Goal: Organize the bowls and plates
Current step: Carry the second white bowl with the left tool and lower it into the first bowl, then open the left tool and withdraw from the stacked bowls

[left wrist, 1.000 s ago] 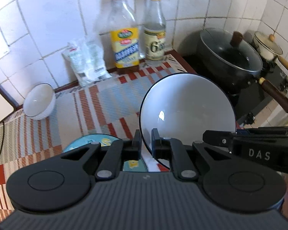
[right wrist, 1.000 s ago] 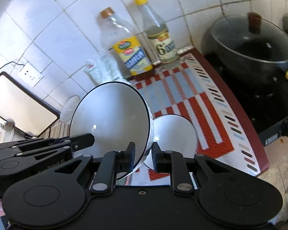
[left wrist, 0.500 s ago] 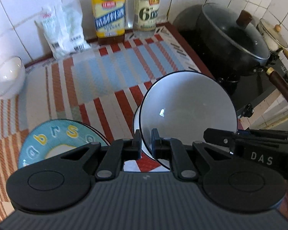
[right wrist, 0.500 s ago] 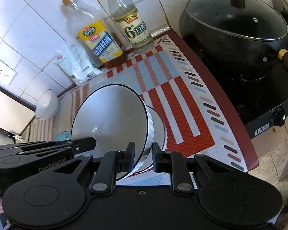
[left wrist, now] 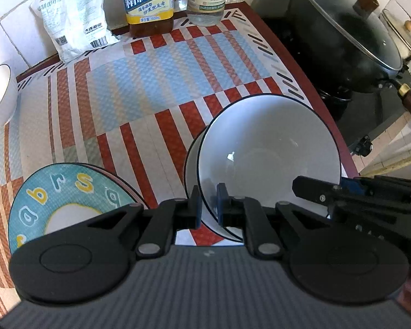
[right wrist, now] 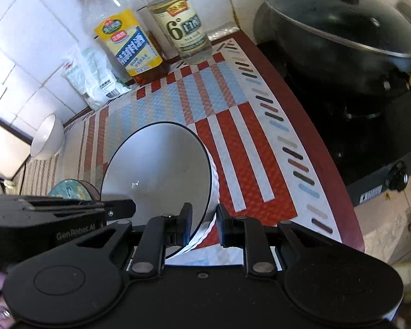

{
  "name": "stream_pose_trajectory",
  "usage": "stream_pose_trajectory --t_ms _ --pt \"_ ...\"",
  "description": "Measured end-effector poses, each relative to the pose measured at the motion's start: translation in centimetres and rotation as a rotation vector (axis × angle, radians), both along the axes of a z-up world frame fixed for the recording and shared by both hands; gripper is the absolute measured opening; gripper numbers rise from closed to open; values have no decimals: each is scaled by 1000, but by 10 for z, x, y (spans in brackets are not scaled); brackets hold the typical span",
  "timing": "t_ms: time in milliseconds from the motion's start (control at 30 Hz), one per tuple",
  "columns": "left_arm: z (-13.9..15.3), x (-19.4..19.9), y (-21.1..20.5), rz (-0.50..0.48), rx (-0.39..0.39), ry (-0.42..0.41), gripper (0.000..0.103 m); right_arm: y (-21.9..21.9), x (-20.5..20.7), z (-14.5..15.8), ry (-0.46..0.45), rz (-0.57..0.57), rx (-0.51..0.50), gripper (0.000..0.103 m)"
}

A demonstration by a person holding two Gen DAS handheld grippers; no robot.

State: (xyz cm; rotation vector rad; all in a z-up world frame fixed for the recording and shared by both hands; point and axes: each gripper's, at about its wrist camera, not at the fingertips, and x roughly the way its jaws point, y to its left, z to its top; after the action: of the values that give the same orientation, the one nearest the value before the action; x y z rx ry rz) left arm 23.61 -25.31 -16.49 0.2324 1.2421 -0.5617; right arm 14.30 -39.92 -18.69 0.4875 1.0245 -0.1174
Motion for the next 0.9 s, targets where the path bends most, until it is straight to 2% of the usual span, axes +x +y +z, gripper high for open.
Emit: stream_pose_trajectory --t_ms 200,367,433,500,567,600,700,900 --pt "-3 10 -3 12 11 23 11 8 7 0 -6 83 -86 27" --pt "-5 15 -2 47 -6 49 15 9 8 0 -23 93 -122 27" --pt "-5 15 -2 47 -11 56 17 8 8 0 -30 88 -114 28" --pt "0 13 -3 45 -24 45 25 5 8 -1 -31 73 -77 30" --pt "5 9 -3 52 -38 24 39 1 7 -2 -33 39 -36 30" --pt "8 7 -3 52 -34 6 41 0 7 -2 -33 26 -21 30" --pt "18 4 -2 37 -45 -44 43 -1 5 -1 -44 10 0 30" --pt "40 -1 16 72 -111 -55 42 0 -6 9 -70 25 11 30"
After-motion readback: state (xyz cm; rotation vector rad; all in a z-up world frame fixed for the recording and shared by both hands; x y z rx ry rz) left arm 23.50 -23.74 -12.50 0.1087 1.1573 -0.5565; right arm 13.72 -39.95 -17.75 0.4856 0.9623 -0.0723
